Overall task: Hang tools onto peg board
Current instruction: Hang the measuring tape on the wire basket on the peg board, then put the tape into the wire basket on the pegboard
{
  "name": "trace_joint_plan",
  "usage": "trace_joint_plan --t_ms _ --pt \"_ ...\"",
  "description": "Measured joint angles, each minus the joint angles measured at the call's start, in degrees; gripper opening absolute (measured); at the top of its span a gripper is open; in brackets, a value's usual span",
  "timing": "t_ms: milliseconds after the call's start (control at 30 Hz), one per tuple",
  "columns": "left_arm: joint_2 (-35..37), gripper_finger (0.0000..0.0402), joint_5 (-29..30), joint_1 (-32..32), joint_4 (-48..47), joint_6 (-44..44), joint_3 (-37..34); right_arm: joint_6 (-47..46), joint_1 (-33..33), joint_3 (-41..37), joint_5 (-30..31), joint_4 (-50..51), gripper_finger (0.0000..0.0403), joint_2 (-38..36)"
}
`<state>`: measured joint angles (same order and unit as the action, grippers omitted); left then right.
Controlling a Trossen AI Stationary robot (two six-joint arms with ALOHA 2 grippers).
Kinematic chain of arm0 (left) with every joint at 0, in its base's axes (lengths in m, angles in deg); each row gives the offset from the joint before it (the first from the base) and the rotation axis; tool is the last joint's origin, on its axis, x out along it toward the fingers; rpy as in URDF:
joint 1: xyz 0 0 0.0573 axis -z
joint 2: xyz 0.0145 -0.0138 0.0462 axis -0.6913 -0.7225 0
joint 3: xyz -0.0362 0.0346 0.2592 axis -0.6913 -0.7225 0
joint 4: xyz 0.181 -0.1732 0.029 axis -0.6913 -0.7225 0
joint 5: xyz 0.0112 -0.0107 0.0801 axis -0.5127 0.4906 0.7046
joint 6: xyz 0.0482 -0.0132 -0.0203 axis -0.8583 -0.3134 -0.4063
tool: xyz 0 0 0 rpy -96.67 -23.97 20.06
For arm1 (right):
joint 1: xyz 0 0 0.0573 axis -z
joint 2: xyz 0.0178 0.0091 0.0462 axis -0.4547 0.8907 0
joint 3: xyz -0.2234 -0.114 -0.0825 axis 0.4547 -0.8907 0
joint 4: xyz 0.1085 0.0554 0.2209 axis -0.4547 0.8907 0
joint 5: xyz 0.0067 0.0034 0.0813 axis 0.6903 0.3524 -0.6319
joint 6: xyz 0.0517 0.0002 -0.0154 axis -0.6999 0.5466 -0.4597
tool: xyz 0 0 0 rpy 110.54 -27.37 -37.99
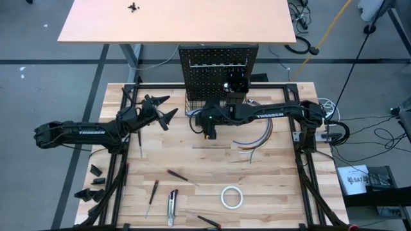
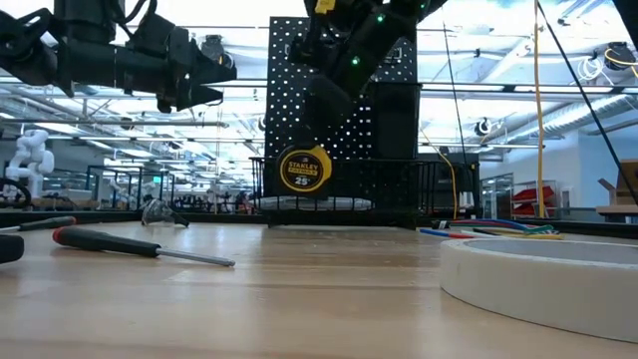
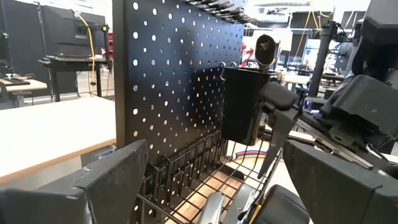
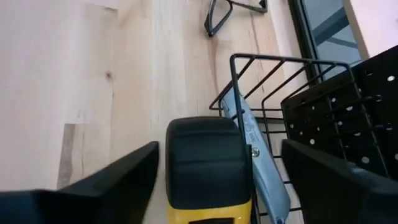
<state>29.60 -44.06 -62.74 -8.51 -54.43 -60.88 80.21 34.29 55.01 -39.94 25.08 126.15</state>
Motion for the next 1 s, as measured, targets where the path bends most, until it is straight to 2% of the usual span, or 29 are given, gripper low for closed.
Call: trace_joint_plan --t_ms 133,267,367,467,667,800,900,1000 --pt "-0.01 0.0377 -0.03 0.0 -0.31 -0.02 0.0 -0.09 0.0 -0.04 1.87 -0.26 0.0388 -1.07" --pt "0.01 0.0377 -1.14 0.0 -0.28 -0.02 0.0 -0.45 -0.2 -0.04 3.32 -0.71 0.0391 -4.97" --pt "0.26 0.0377 -4.8 0.0 0.23 0.02 0.0 -4.38 -0.54 -0.07 2.42 -0.39 0.0389 -8.24" --pt "0.91 0.0377 -9.76 0.0 0.46 0.34 0.52 -11.14 -0.97 -0.07 -0.14 -0.41 0.0389 -12.26" --pt "1.65 0.0377 -19.26 0.06 0.29 7.83 1.64 -34.21 -1.01 -0.04 -12.08 1.66 0.0389 -16.72" --pt "1.65 0.0377 -22.15 2.64 -3.06 13.28 1.68 -41.01 -1.95 -0.04 -19.32 6.92 0.0389 -17.62" --pt "1.63 0.0377 -23.99 6.0 -6.44 13.53 1.68 -45.34 -5.57 -0.09 -19.47 11.05 0.0389 -17.57" --pt "1.63 0.0377 -24.57 9.7 -7.61 13.52 1.68 -50.1 -10.01 -0.09 -17.02 12.72 0.0389 -17.14"
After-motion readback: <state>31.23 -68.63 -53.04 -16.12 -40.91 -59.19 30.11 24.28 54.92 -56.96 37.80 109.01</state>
